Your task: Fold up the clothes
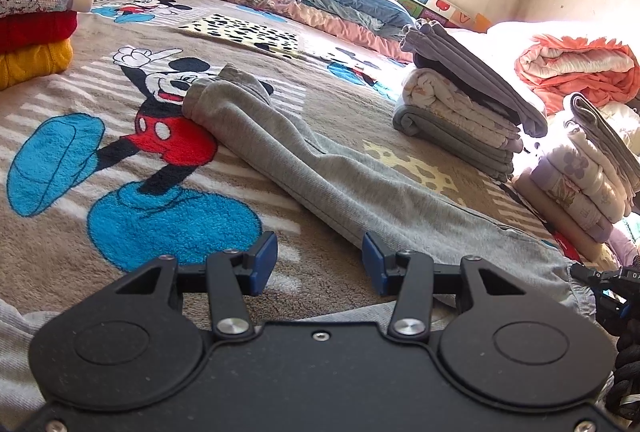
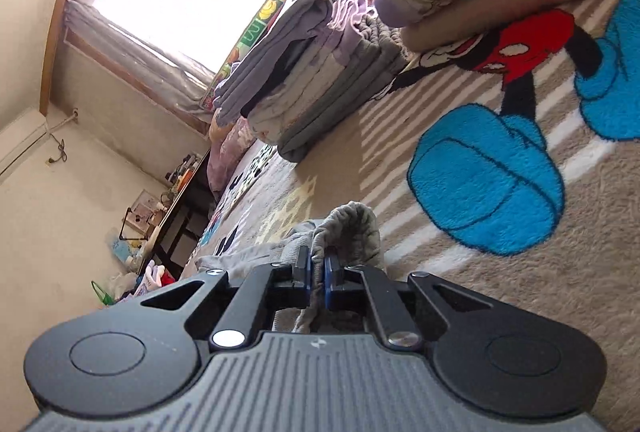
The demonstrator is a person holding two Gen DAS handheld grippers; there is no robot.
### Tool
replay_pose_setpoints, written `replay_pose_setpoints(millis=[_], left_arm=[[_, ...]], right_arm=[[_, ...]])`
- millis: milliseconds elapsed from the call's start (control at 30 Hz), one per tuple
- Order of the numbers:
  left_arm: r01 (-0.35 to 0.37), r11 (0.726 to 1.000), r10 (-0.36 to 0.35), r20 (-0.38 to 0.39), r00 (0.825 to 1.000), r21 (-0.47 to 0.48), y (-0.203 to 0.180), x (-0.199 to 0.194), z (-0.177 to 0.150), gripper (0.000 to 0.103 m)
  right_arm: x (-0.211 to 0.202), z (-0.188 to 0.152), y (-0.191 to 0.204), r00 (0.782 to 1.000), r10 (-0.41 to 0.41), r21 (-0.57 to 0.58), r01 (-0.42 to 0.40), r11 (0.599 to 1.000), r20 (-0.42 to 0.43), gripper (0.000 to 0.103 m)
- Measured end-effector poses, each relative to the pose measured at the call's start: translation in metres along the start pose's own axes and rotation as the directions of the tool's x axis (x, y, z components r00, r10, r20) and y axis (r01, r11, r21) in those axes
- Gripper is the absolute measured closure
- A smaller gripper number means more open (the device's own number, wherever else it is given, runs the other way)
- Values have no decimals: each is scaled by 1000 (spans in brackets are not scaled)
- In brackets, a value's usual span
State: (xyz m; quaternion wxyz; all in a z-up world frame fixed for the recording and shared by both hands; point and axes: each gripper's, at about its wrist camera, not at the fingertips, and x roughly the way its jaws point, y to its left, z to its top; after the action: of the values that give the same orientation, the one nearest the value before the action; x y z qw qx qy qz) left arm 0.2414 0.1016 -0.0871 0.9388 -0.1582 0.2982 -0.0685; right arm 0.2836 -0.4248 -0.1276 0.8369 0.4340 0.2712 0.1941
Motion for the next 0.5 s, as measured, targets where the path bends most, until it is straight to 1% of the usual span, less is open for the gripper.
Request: replay_pose_setpoints(millis=[67,200,267,333,367,500], left_arm=[[0,1000,0,0,1000,5,-1,0,0,58],[-19,1000,20,15,1000,-6,2,-5,3,58],[-68,997,67,36,997,19,1,-13,11,58],[-124,990,119,74,990,69,-3,-24,28,58],[-137,987,129,91,988,87,-2,-27,37,58],[-192,969,180,92,979,153,12,-14,71,58]], right_arm=[[-2,0,-5,1000,-3,21,3,1000,9,95],[-2,-2,-5,999,-31,14,30,999,16,95],[1,-3,-6,999,-51,7,51,999,9,95],[3,-4,-6,998,-67,-3,67,998,6,95],[4,-4,-5,998,-70,-9,70,997,7,95],[5,-5,-5,997,-80,-9,80,997,18,95]])
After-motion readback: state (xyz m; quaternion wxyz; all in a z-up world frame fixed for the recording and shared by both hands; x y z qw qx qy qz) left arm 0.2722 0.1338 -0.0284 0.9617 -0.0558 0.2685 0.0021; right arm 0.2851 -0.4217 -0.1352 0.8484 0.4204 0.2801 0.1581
